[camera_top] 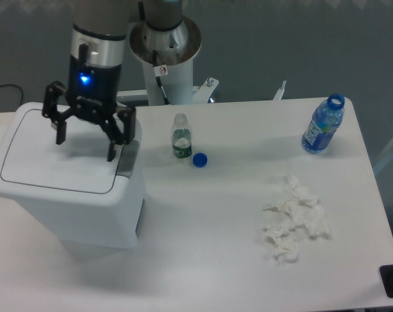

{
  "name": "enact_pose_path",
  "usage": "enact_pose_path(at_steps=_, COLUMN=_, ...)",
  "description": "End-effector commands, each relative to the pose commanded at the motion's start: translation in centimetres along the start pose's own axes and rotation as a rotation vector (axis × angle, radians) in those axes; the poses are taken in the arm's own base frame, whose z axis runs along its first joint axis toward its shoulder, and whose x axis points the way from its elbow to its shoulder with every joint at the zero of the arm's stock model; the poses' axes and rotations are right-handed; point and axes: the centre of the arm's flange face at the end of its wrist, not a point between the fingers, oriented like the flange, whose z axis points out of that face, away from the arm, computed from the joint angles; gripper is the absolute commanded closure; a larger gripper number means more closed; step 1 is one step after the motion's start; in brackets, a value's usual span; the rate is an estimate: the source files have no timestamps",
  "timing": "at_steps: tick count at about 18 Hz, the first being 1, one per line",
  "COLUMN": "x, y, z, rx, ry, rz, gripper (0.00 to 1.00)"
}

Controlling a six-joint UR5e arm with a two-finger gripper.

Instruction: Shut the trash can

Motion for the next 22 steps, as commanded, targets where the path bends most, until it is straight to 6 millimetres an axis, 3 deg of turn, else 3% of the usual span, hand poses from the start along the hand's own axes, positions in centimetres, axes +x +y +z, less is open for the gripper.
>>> enact_pose_path(at_steps=13, x=-13.7, y=6.1, z=-1.9, rx=-0.312, ry=-0.33, rz=0.323, gripper=0.0)
enact_pose_path(at_steps=18, x=-19.2, y=9.4, z=-2.8, rx=-0.416, ry=-0.331, rz=0.454, gripper=0.0)
enact_pose_path(at_steps=22, x=-22.4, y=11.7, z=-3.9, rx=-0.461, ry=-0.298, rz=0.565, gripper=0.0)
